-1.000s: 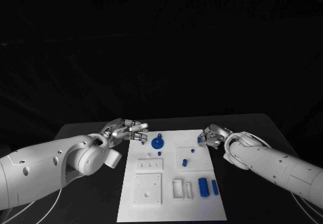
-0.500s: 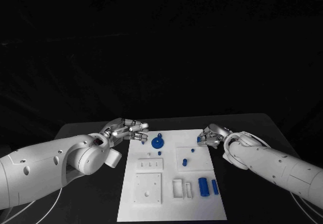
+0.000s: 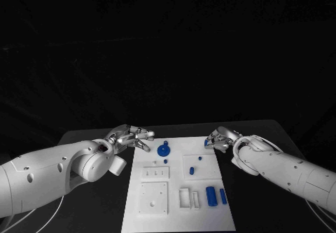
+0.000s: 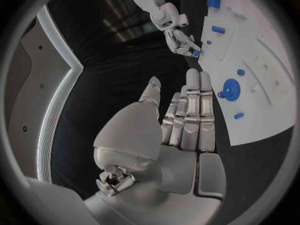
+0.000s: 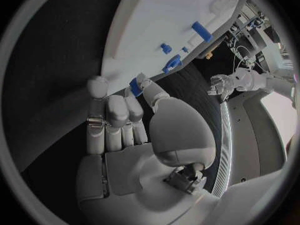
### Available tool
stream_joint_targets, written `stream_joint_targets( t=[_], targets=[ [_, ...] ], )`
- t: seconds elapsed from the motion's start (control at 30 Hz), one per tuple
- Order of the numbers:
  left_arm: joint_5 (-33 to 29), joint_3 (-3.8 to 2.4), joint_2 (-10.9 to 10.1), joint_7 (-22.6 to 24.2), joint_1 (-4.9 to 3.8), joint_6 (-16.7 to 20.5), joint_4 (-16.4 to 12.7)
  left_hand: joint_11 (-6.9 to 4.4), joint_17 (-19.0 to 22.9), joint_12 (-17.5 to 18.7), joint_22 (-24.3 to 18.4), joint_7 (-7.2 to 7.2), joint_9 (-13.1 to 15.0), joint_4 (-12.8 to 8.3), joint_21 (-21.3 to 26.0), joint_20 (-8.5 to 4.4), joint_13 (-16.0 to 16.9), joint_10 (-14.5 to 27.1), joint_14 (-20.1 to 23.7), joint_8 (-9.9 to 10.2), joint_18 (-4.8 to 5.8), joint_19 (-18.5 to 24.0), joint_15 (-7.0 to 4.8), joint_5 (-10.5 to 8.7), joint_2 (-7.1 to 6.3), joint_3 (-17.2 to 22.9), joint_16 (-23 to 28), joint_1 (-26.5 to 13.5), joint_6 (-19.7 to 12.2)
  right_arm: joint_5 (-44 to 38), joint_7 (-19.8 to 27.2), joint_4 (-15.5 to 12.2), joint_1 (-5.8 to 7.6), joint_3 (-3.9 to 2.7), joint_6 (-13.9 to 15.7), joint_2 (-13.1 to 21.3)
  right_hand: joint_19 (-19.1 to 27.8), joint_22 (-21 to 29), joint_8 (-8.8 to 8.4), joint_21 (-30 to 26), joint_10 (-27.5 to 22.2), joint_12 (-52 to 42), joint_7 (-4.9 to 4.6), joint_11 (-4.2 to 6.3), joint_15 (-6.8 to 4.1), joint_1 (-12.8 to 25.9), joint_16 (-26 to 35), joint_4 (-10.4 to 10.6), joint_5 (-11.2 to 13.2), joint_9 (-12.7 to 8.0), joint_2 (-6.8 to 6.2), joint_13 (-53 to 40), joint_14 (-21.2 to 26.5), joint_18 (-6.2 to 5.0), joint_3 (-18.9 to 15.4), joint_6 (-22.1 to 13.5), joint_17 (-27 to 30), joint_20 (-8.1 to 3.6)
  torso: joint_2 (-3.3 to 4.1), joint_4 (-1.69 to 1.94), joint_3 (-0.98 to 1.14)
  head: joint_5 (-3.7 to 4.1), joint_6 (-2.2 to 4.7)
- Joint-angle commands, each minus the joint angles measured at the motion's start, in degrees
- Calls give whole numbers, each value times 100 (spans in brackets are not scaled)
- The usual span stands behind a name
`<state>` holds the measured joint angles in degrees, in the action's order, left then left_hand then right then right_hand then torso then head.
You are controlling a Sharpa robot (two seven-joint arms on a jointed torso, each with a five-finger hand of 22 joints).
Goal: Assemble the parts on the task board
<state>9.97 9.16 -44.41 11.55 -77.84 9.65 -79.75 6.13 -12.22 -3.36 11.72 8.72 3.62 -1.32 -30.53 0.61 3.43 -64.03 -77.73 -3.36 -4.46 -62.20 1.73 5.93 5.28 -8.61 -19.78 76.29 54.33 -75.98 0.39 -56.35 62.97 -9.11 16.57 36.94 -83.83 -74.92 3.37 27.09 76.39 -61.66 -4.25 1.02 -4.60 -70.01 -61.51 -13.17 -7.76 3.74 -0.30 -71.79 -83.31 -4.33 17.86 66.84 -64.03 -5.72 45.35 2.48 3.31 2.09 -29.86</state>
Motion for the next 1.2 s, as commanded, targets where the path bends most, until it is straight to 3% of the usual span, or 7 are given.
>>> stream_joint_targets(
  t=[0.03,0.4,0.57,0.73,0.8,0.87,1.2],
  targets=[
    [283,-8,57,-347,-12,-165,73,-47,-256,10,241,-41,2,-15,-404,-101,-5,-172,-96,-20,57,-17,-86,29,70,-14,-436,-4,176,-76,-133,-136,28,0,10,33,-278,0,22,15,21,-8,9,12,-17,-27,-8,46,28,5,-17,-1,-15,-14,-5,30,-2,-25,-60,-25,-16,-19,-8],
    [833,-6,375,-1327,-126,-446,411,-323,-525,-16,605,-246,28,224,-1050,-234,19,-1174,-8,-29,127,281,-243,12,126,-162,-983,-241,683,-269,-367,-759,134,1,-219,87,-276,7,22,29,20,-3,11,13,-17,-34,-8,103,28,5,-56,-2,-17,-11,18,31,-8,-26,-213,-109,-38,-113,-59],
    [1000,-3,546,-1667,-151,-581,554,-504,-878,-172,740,-395,188,324,-1291,-392,64,-1712,-77,-52,204,179,-397,11,159,-154,-1602,-363,1030,-302,-418,-1016,143,5,-248,46,-275,12,19,23,19,-4,-3,6,-15,-26,-7,126,-4,0,-74,-4,-18,-12,25,-21,-9,-27,-247,-125,-44,-157,-98],
    [1113,0,744,-1905,-164,-534,727,-584,-1462,-507,962,-382,363,366,-1464,-489,264,-1877,147,-35,245,67,-482,31,77,-121,-2496,-438,891,-318,-459,-1231,146,27,-256,-30,-276,15,20,22,20,-7,-10,2,-14,-7,-9,158,-67,1,-93,-7,-18,-16,27,-51,-12,-24,-276,-132,-48,-215,-133],
    [1124,0,824,-1975,-166,-486,794,-566,-1510,-579,1022,-258,177,356,-1506,-497,313,-1929,101,-28,229,15,-485,23,-6,-137,-2608,-469,348,-323,-480,-1305,146,43,-259,-57,-277,14,20,28,21,-8,-10,2,-14,-3,-11,166,-67,1,-92,-7,-19,-17,27,-51,-14,-24,-281,-132,-48,-225,-141],
    [1130,1,900,-2044,-169,-480,850,-586,-1574,-673,1148,-249,22,364,-1589,-514,403,-1979,73,-32,207,-20,-510,8,-42,-108,-2765,-531,290,-330,-499,-1371,146,59,-265,-82,-277,14,20,29,21,-9,-10,2,-14,-2,-11,168,-67,1,-91,-8,-19,-17,27,-51,-14,-25,-285,-131,-47,-233,-161],
    [1410,3,1230,-2422,-203,-689,986,-571,-1487,-726,1618,-263,26,632,-1464,-499,589,-1911,99,-38,183,16,-499,-117,-201,-57,-2843,-939,347,-343,-555,-1607,146,138,-323,-199,-275,25,20,14,14,-1,-9,2,-16,8,-6,209,-72,1,-105,-4,-17,-20,14,-59,-12,-26,-268,-139,-47,-247,-158]
  ],
)
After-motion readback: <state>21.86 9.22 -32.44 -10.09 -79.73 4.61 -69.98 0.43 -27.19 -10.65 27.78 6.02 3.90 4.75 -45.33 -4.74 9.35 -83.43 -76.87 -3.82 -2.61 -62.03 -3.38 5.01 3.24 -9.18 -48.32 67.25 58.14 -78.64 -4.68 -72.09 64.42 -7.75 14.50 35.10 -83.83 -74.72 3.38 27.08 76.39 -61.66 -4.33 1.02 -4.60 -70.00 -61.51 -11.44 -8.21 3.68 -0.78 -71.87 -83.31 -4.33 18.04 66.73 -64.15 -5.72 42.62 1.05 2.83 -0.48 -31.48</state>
